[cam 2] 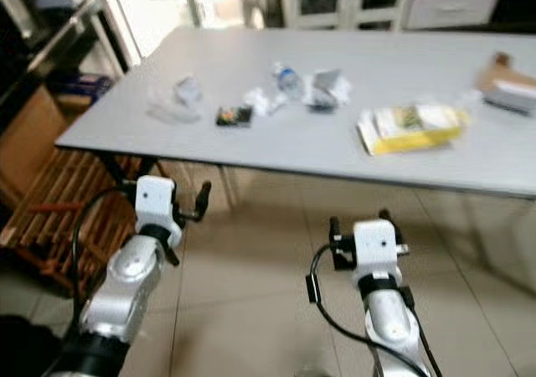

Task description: Picking trash to rubbish bin

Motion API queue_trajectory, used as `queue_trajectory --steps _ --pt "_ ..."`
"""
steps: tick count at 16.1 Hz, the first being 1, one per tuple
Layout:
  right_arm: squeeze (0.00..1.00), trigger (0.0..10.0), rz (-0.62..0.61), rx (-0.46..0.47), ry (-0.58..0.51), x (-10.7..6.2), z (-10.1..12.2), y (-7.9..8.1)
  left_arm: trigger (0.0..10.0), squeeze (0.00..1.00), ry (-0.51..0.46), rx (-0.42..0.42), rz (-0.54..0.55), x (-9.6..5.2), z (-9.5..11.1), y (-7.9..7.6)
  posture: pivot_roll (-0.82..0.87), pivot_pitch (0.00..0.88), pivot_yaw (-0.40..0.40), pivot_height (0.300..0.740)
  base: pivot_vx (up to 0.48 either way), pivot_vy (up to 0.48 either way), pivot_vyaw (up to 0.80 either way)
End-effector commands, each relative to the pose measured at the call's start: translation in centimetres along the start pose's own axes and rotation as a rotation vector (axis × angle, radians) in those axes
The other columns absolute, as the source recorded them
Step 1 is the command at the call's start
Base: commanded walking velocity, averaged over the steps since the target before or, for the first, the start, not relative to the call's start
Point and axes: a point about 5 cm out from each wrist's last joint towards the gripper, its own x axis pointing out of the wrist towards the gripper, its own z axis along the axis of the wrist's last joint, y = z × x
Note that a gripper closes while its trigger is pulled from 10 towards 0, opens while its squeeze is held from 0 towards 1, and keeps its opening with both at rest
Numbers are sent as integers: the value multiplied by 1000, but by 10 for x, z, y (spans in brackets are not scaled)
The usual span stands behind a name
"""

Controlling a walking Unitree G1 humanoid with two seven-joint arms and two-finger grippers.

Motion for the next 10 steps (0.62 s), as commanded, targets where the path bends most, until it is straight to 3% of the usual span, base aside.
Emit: queue_trajectory --steps 1,3,7,10 --pt "0 10000 17 14 -16 0 3 7 10000 0 -4 14 16 -1 1 9 -113 75 67 740 472 0 0" --pt "0 10000 16 16 -14 0 3 8 10000 0 -3 15 11 -2 1 8 -113 75 68 740 463 0 0" --pt "0 10000 14 -1 -20 -1 3 7 10000 0 -13 5 -15 -4 3 3 -112 81 67 740 0 0 0" --pt "0 10000 -7 -37 -59 -3 10 7 10000 0 -102 26 -62 -2 27 -5 -107 85 74 740 0 0 0"
